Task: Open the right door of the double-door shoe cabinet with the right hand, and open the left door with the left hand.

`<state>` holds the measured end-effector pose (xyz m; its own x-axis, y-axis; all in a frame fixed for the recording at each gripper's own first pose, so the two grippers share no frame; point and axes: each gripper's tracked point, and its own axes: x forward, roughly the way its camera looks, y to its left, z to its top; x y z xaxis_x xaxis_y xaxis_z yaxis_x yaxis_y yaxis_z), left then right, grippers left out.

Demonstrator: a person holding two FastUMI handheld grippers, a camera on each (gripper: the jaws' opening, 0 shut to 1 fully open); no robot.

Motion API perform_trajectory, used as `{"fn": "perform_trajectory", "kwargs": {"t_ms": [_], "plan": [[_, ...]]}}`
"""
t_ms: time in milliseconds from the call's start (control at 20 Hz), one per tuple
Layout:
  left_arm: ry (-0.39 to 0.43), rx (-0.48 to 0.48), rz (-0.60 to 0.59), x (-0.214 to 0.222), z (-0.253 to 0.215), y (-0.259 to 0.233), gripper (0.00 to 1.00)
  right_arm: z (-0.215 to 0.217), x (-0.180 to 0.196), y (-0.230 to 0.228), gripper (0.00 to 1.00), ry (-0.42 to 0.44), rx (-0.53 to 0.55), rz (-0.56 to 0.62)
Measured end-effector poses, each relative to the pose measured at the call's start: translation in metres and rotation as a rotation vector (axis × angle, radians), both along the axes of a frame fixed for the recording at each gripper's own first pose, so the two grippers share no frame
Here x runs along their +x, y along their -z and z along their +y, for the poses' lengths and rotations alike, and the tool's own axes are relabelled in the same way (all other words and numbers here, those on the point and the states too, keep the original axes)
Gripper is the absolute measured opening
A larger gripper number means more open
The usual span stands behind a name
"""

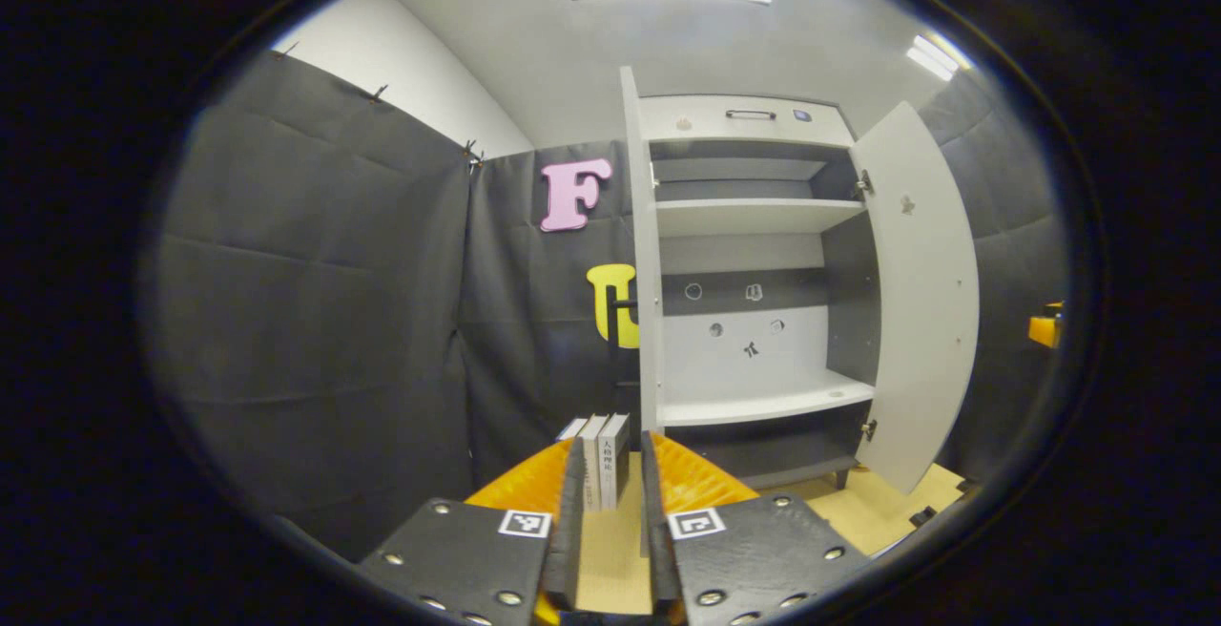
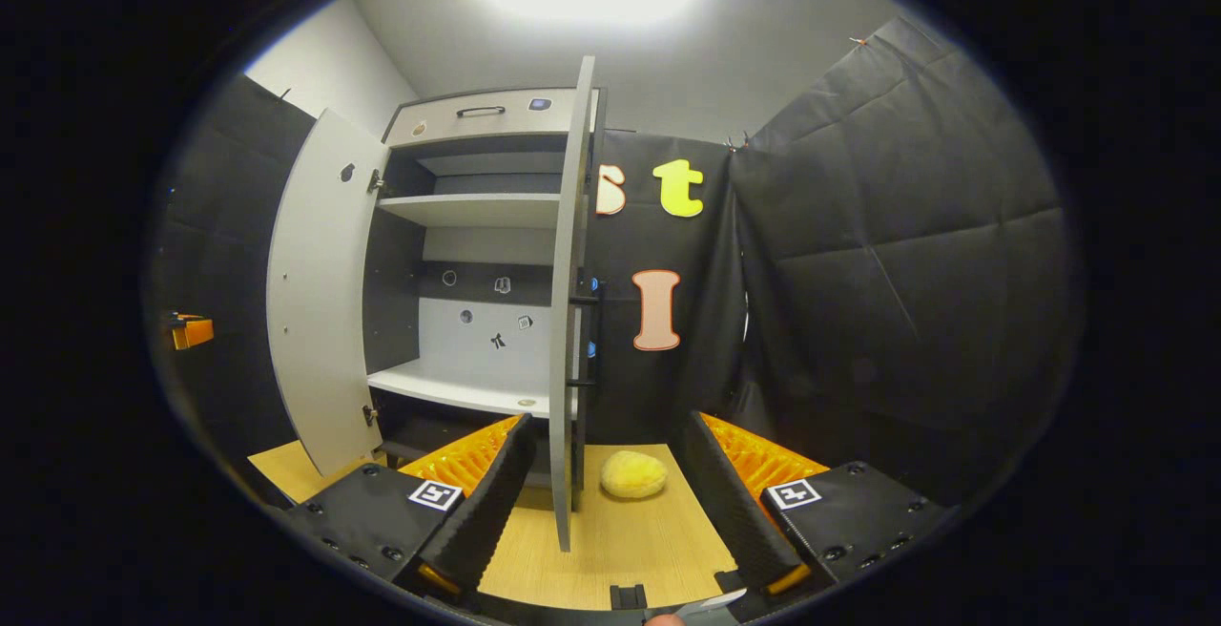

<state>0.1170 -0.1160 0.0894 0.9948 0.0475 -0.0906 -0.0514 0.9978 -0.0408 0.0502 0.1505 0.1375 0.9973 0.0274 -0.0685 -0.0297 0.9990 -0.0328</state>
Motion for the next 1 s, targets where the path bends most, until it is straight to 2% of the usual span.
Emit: {"fn": "perform_trajectory", "kwargs": {"t_ms": [150,550,1000], "plan": [[-0.017,0.027,-0.013,-0.011,-0.001,-0.004,0.87,-0.006,-0.006,0.005,1.00,0.002,0.020,0.003],[-0.052,0.048,-0.028,-0.034,0.002,-0.008,0.88,-0.015,-0.009,0.011,1.00,0.002,0.033,0.004],[-0.053,0.072,-0.026,-0.044,-0.003,-0.006,0.87,-0.016,-0.013,0.007,1.00,-0.010,0.032,-0.017]]}}
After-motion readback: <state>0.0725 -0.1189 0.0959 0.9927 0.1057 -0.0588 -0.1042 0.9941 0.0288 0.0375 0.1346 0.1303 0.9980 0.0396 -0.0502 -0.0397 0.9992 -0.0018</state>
